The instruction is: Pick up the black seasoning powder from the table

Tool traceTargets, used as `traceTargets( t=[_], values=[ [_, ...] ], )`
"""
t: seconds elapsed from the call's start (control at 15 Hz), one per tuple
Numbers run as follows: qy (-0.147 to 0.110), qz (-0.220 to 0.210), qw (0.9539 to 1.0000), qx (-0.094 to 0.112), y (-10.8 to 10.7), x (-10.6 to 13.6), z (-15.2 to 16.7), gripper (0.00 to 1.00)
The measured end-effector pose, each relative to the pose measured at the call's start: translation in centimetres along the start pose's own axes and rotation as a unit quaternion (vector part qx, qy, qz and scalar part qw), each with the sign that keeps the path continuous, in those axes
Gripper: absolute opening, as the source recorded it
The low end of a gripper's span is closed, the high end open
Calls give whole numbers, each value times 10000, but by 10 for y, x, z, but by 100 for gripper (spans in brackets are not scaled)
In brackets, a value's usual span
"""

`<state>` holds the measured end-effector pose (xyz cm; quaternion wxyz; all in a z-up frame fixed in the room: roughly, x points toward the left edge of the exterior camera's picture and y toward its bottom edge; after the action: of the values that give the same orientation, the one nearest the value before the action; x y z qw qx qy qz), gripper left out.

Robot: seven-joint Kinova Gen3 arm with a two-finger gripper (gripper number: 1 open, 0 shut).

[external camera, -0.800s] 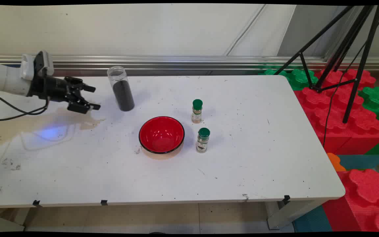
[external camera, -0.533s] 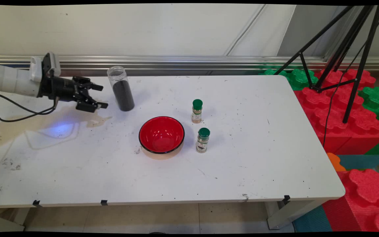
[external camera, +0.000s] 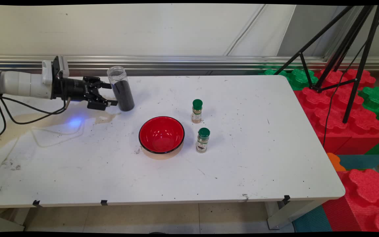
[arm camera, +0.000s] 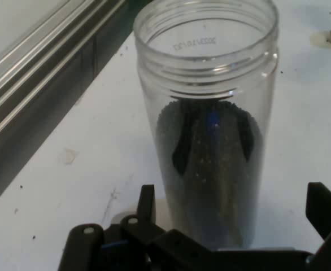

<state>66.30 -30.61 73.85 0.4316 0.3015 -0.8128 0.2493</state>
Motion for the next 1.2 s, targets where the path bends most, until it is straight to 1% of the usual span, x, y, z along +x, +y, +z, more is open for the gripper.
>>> traceTargets(
  t=[0.47,0.87,1.2],
  values=[
    [313,-56,9995,-19,-9,-21,21,100],
    [506,-102,9987,-48,-15,-33,33,100],
    [612,-123,9980,-78,-17,-37,40,100]
  ],
)
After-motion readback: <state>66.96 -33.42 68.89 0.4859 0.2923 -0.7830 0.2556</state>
